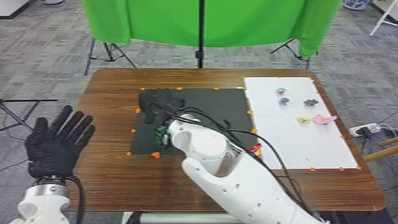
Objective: Arrange flowers
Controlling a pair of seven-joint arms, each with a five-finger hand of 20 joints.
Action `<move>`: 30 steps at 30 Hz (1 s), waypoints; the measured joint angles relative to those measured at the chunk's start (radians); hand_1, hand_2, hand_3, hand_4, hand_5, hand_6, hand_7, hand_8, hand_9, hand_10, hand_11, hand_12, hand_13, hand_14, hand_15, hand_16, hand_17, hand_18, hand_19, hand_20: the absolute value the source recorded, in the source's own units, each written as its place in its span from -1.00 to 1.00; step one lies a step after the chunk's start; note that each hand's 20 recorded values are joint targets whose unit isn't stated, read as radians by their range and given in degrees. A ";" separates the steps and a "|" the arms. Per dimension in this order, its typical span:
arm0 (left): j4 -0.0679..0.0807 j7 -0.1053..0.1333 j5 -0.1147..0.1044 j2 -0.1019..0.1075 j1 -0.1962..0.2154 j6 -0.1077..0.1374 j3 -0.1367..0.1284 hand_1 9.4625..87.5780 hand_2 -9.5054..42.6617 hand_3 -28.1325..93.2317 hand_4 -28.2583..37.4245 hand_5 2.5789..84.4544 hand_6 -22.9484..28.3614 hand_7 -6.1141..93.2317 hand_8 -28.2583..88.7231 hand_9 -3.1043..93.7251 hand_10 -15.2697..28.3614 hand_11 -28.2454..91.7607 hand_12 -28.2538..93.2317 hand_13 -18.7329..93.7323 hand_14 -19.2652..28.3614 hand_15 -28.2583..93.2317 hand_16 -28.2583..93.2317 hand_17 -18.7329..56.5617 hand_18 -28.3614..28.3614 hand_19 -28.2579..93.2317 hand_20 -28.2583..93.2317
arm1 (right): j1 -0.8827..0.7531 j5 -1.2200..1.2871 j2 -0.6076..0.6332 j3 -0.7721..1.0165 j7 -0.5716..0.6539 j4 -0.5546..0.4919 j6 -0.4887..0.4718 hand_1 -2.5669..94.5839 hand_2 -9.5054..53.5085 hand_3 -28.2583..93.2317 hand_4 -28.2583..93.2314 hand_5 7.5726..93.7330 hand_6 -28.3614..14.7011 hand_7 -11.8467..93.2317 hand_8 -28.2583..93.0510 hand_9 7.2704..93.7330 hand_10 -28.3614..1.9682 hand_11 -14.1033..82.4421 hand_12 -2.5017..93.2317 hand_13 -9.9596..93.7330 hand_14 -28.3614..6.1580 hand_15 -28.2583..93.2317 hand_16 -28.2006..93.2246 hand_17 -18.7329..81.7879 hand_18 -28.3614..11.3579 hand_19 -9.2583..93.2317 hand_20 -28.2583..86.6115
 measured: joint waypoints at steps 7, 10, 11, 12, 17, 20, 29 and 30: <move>0.006 -0.011 0.000 0.020 -0.032 0.008 0.015 -0.63 -0.19 0.68 -1.00 -0.03 0.20 -0.67 -0.65 -0.09 0.37 -0.31 -0.25 -0.02 0.45 -0.25 -0.47 -0.69 0.63 0.13 -0.35 | -0.039 -0.098 -0.076 0.016 -0.020 0.080 -0.032 0.31 -1.00 0.72 -1.00 0.39 0.11 -0.37 -0.73 0.44 -0.11 -0.32 -0.29 0.40 0.04 0.32 0.13 0.02 -0.67 0.85 0.30; 0.006 -0.013 0.000 0.022 -0.038 0.008 0.017 -0.64 -0.22 0.70 -1.00 -0.02 0.20 -0.68 -0.66 -0.10 0.38 -0.32 -0.28 -0.04 0.45 -0.26 -0.49 -0.68 0.60 0.12 -0.36 | -0.051 -0.106 -0.082 0.006 -0.010 0.081 -0.035 0.29 -1.00 0.71 -1.00 0.38 0.15 -0.35 -0.75 0.42 -0.08 -0.29 -0.31 0.40 0.08 0.31 0.13 0.02 -0.68 0.84 0.29; 0.006 -0.013 0.000 0.022 -0.039 0.008 0.017 -0.64 -0.22 0.70 -1.00 -0.02 0.20 -0.68 -0.65 -0.10 0.38 -0.32 -0.29 -0.04 0.45 -0.26 -0.50 -0.68 0.59 0.12 -0.36 | -0.054 -0.107 -0.083 0.002 -0.005 0.080 -0.037 0.28 -1.00 0.71 -1.00 0.36 0.16 -0.34 -0.75 0.40 -0.08 -0.27 -0.32 0.39 0.10 0.31 0.13 0.02 -0.68 0.84 0.29; 0.006 -0.013 0.000 0.022 -0.039 0.008 0.017 -0.64 -0.22 0.71 -1.00 -0.02 0.20 -0.69 -0.65 -0.11 0.38 -0.32 -0.29 -0.05 0.45 -0.26 -0.50 -0.68 0.59 0.11 -0.36 | -0.056 -0.108 -0.083 -0.001 -0.001 0.080 -0.039 0.27 -1.00 0.71 -1.00 0.35 0.17 -0.35 -0.76 0.39 -0.07 -0.26 -0.34 0.39 0.11 0.30 0.13 0.02 -0.68 0.84 0.29; 0.006 -0.011 0.000 0.022 -0.038 0.008 0.018 -0.61 -0.28 0.72 -1.00 -0.03 0.20 -0.69 -0.65 -0.12 0.37 -0.31 -0.31 -0.07 0.43 -0.26 -0.52 -0.67 0.58 0.10 -0.35 | -0.068 -0.120 -0.083 -0.006 0.006 0.077 -0.057 0.24 -1.00 0.73 -1.00 0.23 0.13 -0.48 -0.74 0.30 -0.13 -0.19 -0.53 0.36 0.09 0.30 0.12 0.01 -0.71 0.84 0.28; 0.008 -0.012 0.000 0.022 -0.038 0.007 0.018 -0.58 -0.34 0.72 -1.00 -0.04 0.20 -0.70 -0.65 -0.13 0.37 -0.31 -0.32 -0.07 0.43 -0.26 -0.52 -0.67 0.58 0.10 -0.35 | -0.075 -0.129 -0.083 -0.006 0.010 0.077 -0.070 0.23 -1.00 0.75 -1.00 0.19 0.11 -0.51 -0.72 0.28 -0.14 -0.23 -0.55 0.35 0.07 0.29 0.11 0.00 -0.72 0.83 0.28; 0.012 -0.020 0.000 0.022 -0.038 0.007 0.016 -0.55 -0.45 0.75 -1.00 -0.03 0.19 -0.71 -0.65 -0.16 0.33 -0.31 -0.36 -0.12 0.39 -0.29 -0.55 -0.64 0.52 0.03 -0.34 | -0.083 -0.127 -0.082 -0.005 0.031 0.064 -0.110 0.07 -1.00 0.85 -1.00 0.08 0.11 -0.54 -0.71 0.16 -0.17 -0.35 -0.58 0.30 0.00 0.34 0.02 -0.02 -0.74 0.82 0.27; 0.013 -0.021 0.000 0.022 -0.038 0.007 0.016 -0.55 -0.46 0.75 -1.00 -0.03 0.20 -0.71 -0.66 -0.17 0.32 -0.31 -0.37 -0.13 0.37 -0.30 -0.55 -0.63 0.50 0.01 -0.34 | -0.084 -0.125 -0.082 -0.005 0.033 0.061 -0.113 0.05 -1.00 0.87 -1.00 0.07 0.11 -0.54 -0.71 0.15 -0.16 -0.36 -0.58 0.30 -0.02 0.35 0.01 -0.02 -0.74 0.82 0.27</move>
